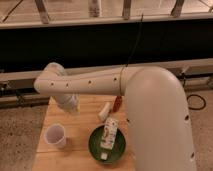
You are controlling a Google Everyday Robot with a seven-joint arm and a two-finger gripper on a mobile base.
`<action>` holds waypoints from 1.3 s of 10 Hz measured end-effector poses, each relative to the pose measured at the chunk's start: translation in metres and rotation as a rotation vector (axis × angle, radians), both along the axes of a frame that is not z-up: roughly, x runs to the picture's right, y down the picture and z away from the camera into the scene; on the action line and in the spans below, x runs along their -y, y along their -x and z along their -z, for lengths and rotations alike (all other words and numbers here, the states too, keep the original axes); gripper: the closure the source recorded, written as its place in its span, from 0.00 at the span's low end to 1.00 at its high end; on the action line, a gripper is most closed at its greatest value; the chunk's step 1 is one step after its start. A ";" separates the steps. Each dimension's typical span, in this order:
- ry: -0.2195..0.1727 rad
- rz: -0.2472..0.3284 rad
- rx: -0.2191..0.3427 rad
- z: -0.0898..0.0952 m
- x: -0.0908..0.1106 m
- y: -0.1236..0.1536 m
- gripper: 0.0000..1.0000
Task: Place the white sponge in the ceramic cup
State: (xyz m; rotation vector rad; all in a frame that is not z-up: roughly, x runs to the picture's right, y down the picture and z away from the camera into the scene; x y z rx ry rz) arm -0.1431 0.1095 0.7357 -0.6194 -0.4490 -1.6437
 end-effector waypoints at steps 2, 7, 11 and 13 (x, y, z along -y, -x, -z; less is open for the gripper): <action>0.003 -0.056 0.008 -0.021 0.006 -0.036 0.26; 0.000 -0.236 0.009 -0.090 0.010 -0.120 0.20; 0.017 -0.307 -0.014 -0.116 0.002 -0.139 0.20; 0.029 -0.321 -0.026 -0.128 -0.007 -0.144 0.24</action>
